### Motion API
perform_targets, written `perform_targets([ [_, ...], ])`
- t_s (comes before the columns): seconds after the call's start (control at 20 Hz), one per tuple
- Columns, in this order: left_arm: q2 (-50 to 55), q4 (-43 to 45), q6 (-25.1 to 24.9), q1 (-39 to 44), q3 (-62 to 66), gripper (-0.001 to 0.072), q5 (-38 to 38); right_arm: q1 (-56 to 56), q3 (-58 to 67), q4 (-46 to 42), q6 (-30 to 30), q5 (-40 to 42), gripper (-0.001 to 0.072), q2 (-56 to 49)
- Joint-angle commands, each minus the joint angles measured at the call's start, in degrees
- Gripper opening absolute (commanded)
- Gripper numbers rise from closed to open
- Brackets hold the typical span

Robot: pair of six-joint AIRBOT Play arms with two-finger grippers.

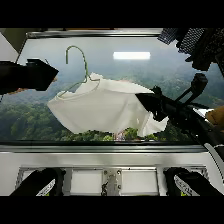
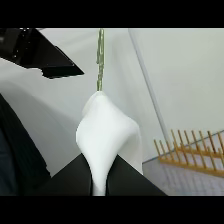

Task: Fold the clothes and pants, and hang the long-sleeved shirts on hangers.

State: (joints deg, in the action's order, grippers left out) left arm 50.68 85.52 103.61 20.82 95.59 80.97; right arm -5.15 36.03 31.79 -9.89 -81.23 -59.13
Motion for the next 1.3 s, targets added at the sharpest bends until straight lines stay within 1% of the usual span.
perform_targets([
  [0.0, -2.9, 0.1, 1.3, 0.0, -0.9, 0.0417, -1.6, 0.2, 0.0, 5.1, -1.4, 0.0, 0.0011, 0.1],
  [0.05, -3.6, 0.1, 1.3, 0.0, -2.3, 0.0071, -1.7, 0.9, 0.4, 6.5, -2.2, 0.1, 0.0011, 0.2],
  [0.1, -4.5, 0.0, 1.2, 0.0, -4.3, 0.0012, -2.3, 2.1, 1.2, 6.9, -2.1, 0.4, 0.0011, 0.2],
  [0.25, -7.4, -0.1, 1.4, 0.0, -11.6, 0.0013, -5.3, 8.5, 4.1, 6.6, -2.1, 5.7, 0.0011, 2.3],
  [0.4, -9.7, -0.2, 1.4, 0.0, -18.2, 0.0012, -8.6, 18.8, 7.9, 3.8, -2.1, 13.3, 0.0011, 6.6],
  [0.6, -10.8, -0.2, 1.4, 0.0, -23.8, 0.0012, -12.7, 34.2, 12.2, -1.7, -2.2, 27.1, 0.0011, 14.1],
  [0.75, -8.3, -0.2, 1.4, 0.0, -24.2, 0.0012, -13.1, 44.3, 14.8, -3.7, -2.7, 39.9, 0.0011, 18.6],
  [0.9, -4.8, -0.2, 1.4, 0.0, -24.2, 0.0012, -13.8, 50.6, 18.6, -5.3, -6.3, 51.3, 0.0011, 20.2],
  [1.0, -2.7, -0.2, 1.4, 0.0, -24.2, 0.0012, -14.8, 52.6, 21.9, -5.3, -9.0, 59.1, 0.0011, 19.7],
  [1.05, -1.8, -0.2, 1.4, 0.0, -24.2, 0.0012, -15.5, 52.5, 23.8, -5.2, -11.3, 63.1, 0.0011, 19.2],
  [1.15, -0.4, -0.1, 1.4, 0.0, -24.2, 0.0012, -16.6, 52.5, 27.9, -5.2, -15.3, 67.9, 0.0011, 17.4],
  [1.25, 0.4, -0.1, 1.4, 0.0, -24.2, 0.0013, -17.0, 52.5, 32.5, -5.2, -16.5, 71.9, 0.0011, 15.0],
])
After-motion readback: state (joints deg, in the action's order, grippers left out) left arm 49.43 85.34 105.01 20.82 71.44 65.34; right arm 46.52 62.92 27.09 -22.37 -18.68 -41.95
